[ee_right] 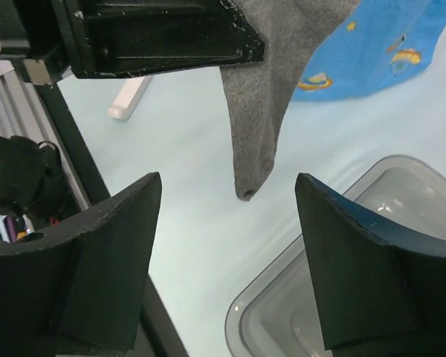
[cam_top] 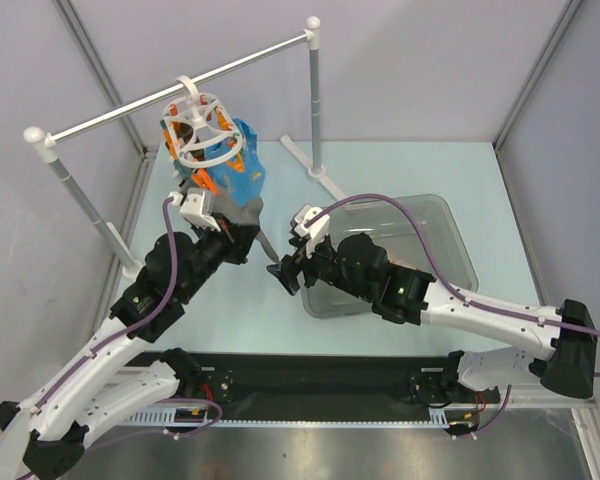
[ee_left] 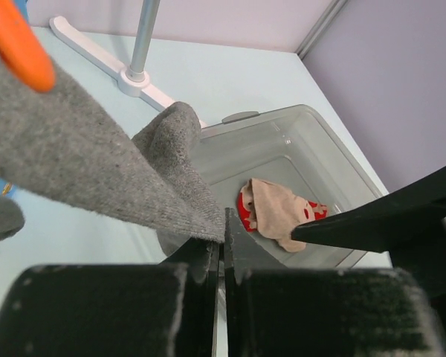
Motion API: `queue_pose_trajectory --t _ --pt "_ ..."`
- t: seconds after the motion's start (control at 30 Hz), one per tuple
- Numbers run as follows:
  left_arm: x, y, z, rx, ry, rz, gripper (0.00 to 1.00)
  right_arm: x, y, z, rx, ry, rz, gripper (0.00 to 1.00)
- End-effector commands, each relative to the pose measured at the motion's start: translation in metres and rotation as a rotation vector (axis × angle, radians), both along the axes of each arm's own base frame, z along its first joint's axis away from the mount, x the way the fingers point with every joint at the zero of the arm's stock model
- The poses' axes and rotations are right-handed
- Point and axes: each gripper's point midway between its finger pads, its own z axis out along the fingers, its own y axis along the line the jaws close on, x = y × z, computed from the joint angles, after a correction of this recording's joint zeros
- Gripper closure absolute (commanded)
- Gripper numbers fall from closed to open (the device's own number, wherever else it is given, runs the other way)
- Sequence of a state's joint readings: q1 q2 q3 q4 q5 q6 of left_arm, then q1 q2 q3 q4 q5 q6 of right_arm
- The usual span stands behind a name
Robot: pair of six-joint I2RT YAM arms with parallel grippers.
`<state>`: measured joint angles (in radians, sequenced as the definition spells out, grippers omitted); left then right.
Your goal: Remove the socks clipped to the hanger
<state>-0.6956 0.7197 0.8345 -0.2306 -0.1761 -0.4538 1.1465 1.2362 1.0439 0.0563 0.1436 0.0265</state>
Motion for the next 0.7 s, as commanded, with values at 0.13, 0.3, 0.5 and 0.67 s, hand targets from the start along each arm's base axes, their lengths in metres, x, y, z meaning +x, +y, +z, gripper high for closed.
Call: queue_pose_trajectory --t 0.13,0.3,0.5,0.67 --pt "-0.004 -0.007 0.024 -0.081 0.012 -0.017 1.0 0.021 0.027 0.021 0.084 -0.155 -0.024 0.25" --pt "-0.005 -0.008 0.022 -0.089 0.035 -0.021 1.0 0.041 0.039 0.017 0.079 -0.191 -0.082 0.46" --pt "-0.007 0.011 0.024 -0.102 0.068 0.067 0.65 0.051 0.04 0.009 0.072 -0.187 -0.115 1.0" --pt "-0.009 0.042 0.047 -0.042 0.087 0.196 0.34 0.043 0.038 0.008 0.086 -0.171 -0.089 1.0"
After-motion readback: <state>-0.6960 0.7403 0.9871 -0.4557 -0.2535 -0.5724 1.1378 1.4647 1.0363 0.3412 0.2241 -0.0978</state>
